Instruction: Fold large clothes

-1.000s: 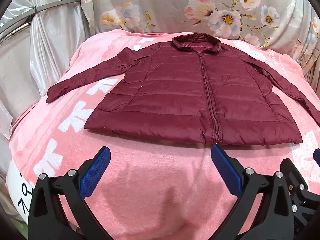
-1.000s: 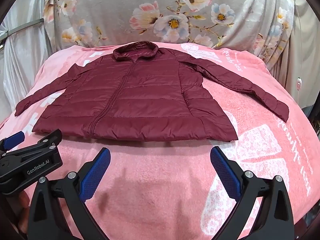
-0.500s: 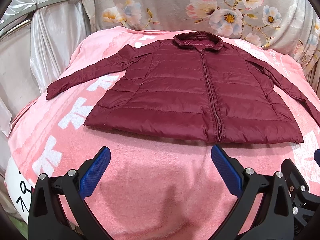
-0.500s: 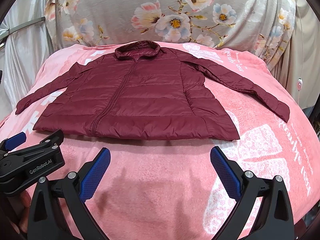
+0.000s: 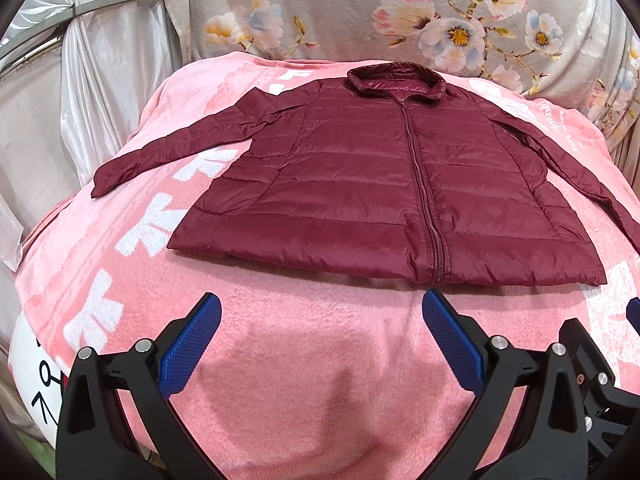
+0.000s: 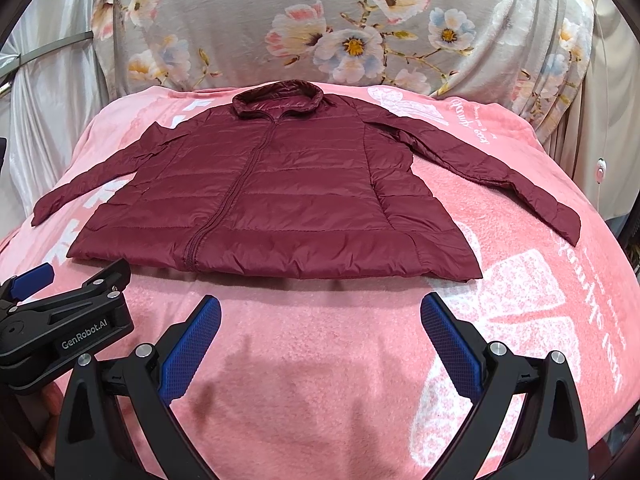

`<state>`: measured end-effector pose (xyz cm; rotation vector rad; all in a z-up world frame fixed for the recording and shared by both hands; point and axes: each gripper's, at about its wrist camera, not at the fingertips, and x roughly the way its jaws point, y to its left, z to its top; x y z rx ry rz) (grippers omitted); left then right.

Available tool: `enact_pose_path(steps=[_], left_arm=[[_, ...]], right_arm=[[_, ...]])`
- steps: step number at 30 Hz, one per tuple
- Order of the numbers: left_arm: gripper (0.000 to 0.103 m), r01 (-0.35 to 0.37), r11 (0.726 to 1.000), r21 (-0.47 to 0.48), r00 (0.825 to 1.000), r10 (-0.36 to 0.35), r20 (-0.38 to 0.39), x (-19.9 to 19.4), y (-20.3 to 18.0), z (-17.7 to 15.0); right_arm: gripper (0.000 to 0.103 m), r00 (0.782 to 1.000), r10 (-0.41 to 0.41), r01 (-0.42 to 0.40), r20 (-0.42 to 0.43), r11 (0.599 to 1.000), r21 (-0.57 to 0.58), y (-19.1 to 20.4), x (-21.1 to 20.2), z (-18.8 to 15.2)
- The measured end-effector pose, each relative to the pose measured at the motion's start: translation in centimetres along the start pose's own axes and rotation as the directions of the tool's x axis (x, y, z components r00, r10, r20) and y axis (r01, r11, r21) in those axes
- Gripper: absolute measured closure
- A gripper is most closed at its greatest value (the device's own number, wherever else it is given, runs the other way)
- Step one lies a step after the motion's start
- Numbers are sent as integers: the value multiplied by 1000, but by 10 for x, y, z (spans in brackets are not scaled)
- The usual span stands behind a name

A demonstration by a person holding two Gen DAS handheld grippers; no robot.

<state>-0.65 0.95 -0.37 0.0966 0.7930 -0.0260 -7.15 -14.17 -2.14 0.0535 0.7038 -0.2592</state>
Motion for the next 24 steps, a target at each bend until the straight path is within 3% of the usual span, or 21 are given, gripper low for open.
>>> enact_pose_path(steps=[24], left_arm=[[5,0,1000,-3,1000,0,1,0,1,-1]], right_arm=[[5,1000,0,0,1,1000,-2,4,0,-1]])
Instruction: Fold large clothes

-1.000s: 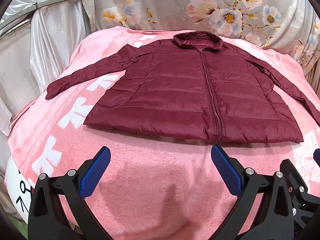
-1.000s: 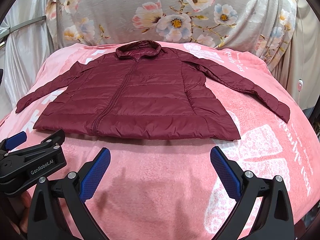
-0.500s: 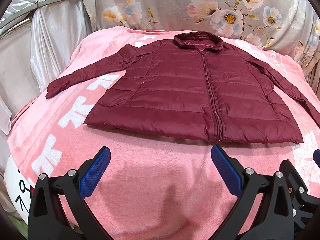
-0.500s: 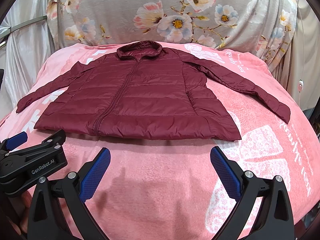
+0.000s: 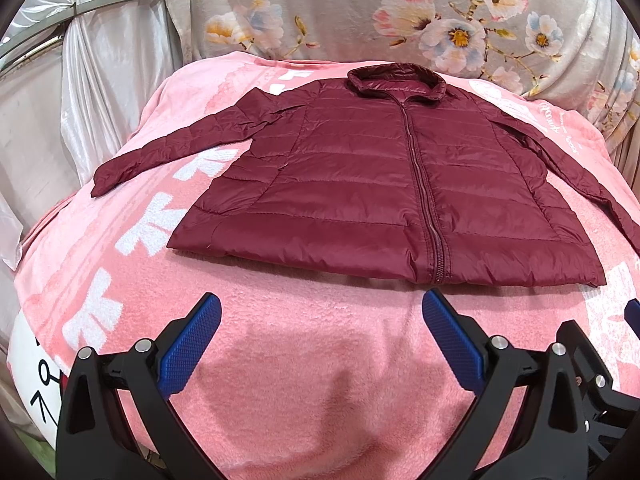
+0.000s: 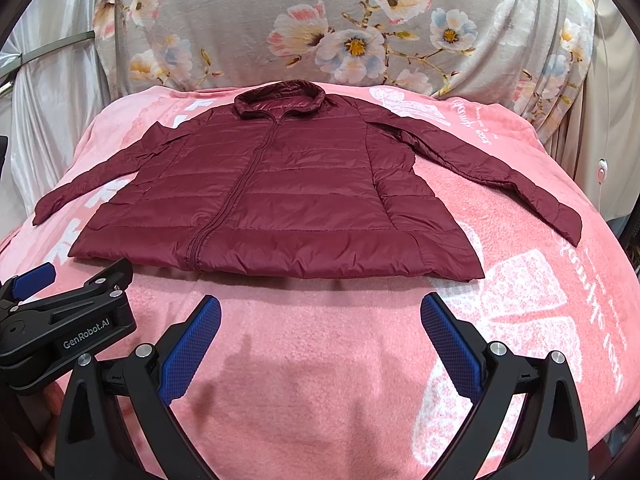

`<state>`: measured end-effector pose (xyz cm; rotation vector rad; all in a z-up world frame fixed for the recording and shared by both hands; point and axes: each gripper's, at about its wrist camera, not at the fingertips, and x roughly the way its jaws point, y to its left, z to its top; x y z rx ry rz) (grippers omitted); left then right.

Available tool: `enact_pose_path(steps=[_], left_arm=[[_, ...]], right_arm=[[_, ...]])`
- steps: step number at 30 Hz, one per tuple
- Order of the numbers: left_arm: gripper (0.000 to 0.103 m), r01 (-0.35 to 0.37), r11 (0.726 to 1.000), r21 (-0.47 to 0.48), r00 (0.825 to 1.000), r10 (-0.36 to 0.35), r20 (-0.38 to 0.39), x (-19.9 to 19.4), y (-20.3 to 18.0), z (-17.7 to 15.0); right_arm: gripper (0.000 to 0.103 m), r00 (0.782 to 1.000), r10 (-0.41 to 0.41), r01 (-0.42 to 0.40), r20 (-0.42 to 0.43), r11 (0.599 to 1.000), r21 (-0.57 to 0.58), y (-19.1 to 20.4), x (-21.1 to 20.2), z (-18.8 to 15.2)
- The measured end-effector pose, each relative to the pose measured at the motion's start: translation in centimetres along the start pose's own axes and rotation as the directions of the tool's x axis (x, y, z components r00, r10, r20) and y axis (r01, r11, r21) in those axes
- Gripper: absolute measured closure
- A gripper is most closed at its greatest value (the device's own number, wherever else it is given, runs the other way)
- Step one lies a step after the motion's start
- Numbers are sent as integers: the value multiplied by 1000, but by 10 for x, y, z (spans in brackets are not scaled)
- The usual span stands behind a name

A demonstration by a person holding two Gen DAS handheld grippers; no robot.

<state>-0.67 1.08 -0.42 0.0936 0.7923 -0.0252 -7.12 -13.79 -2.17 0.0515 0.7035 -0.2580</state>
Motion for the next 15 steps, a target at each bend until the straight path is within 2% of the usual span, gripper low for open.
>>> enact_pose_path(steps=[15], left_arm=[[5,1,1000,1,1000,-1,1,0,1,0]], right_arm=[[5,1000,1,-1,0,1000,0,-1,0,1]])
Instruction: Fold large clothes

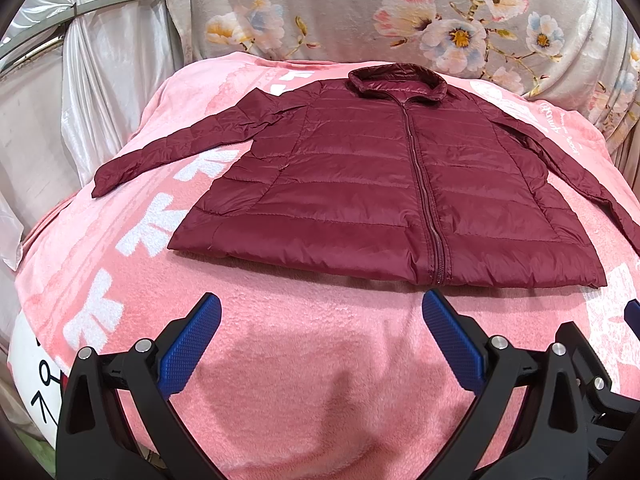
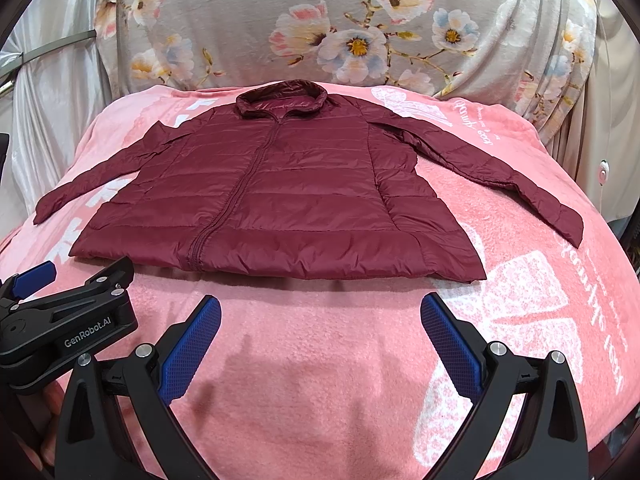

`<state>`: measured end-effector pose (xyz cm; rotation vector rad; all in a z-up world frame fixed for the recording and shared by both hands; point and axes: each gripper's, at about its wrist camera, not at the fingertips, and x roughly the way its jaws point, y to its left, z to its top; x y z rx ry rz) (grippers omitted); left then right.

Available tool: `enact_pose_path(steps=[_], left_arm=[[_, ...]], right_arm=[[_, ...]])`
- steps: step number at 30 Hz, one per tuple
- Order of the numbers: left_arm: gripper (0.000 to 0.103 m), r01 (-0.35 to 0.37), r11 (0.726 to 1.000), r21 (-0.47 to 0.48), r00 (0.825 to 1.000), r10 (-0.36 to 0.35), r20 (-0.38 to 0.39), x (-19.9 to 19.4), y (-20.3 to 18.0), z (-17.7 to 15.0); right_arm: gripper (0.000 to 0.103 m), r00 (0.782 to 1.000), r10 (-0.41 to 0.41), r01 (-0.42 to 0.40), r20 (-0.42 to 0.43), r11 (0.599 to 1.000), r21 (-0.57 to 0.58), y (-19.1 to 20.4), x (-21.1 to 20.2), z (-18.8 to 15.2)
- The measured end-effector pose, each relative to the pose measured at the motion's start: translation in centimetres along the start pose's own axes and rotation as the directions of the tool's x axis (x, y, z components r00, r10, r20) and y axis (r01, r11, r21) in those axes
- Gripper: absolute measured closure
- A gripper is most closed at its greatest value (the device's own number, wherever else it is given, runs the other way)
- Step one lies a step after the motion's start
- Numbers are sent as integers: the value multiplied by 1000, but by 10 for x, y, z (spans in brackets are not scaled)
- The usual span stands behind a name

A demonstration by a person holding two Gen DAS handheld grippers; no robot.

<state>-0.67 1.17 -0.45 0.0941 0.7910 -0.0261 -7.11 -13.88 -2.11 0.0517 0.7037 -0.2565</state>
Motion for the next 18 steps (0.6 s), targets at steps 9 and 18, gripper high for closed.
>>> enact_pose_path(steps=[9,18], left_arm=[[5,1,1000,0,1000,-1,0,0,0,0],[5,1,1000,-1,1000,-1,-1,0,0,0]], right_arm=[[5,1000,0,0,1,1000,-1,1,0,0],[5,1000,1,-1,-1,1000,2,1,1,0]])
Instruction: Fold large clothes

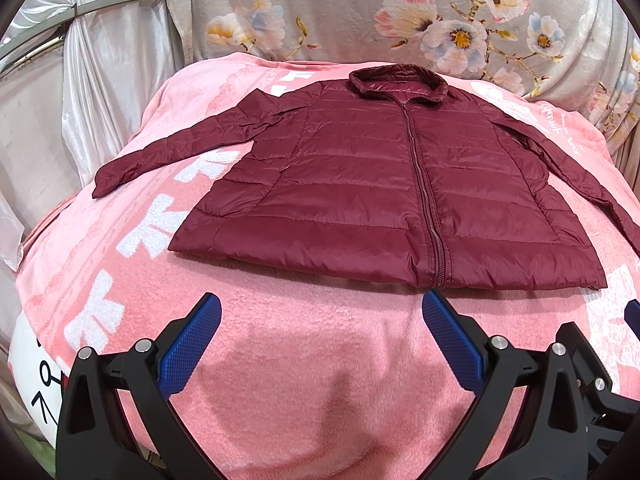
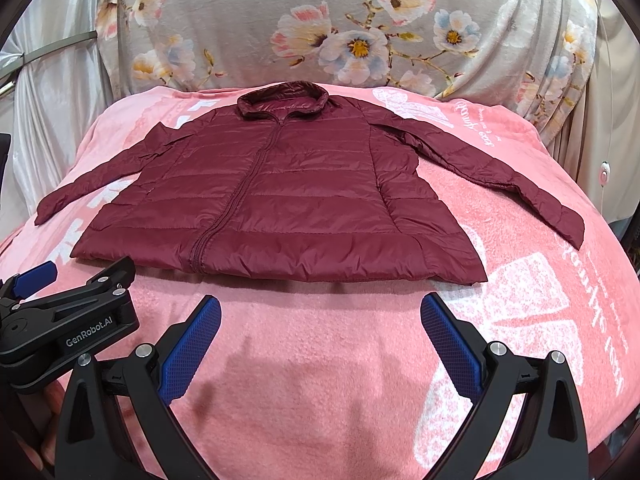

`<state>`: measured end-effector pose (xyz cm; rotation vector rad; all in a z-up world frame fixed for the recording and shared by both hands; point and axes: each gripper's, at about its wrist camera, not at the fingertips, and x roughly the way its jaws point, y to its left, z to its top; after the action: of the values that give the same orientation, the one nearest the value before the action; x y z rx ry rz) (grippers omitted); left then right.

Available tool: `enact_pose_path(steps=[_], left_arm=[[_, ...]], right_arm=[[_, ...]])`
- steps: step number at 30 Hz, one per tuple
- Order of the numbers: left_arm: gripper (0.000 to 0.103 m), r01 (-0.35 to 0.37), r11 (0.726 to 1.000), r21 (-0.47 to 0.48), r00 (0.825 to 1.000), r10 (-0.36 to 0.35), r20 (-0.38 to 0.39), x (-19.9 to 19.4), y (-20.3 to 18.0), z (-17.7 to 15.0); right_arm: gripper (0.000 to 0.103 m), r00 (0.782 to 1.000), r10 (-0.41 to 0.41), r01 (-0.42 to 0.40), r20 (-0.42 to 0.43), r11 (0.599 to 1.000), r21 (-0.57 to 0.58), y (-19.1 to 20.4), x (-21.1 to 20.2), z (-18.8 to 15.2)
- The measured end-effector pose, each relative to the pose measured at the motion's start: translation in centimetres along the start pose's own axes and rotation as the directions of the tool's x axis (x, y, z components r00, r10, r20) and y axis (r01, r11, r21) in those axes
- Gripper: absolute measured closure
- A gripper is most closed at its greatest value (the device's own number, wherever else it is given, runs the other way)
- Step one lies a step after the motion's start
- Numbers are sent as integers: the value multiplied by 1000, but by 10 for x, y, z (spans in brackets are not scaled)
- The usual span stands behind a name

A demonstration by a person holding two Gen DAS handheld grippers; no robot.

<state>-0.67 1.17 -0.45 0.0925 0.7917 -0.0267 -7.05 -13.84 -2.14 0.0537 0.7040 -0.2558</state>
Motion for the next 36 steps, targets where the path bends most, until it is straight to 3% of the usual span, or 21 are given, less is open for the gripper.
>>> enact_pose_path(steps=[8,16,23,27,30,32,35,36], left_arm=[[5,11,999,-48,1000,-12,-6,8,13,9],[5,-30,998,-62,1000,30,-1,39,27,33],[5,-36,994,-103,997,42,60,66,33,57],[5,-51,996,-79,998,52,18,86,28,73],[5,-61,996,-64,998,62,0,98,25,85],[5,-55,997,-60,998,54,-9,107,24,93],[5,-45,997,-61,999,44,-13,118,25,101],[5,-44,997,-60,999,43,-13,121,26,104]], right_arm=[[5,999,-29,32,-27,996,83,-24,15,10],[5,981,-193,195,-38,941,275,-125,51,40],[5,989,-129,150,-78,837,527,-233,109,57],[5,991,-104,131,-79,771,623,-269,142,65],[5,996,-64,93,-68,700,708,-295,166,66],[6,996,-82,89,-45,675,732,-306,171,71],[16,992,-124,108,-35,655,748,-324,178,83],[25,991,-130,106,-29,641,761,-330,180,85]])
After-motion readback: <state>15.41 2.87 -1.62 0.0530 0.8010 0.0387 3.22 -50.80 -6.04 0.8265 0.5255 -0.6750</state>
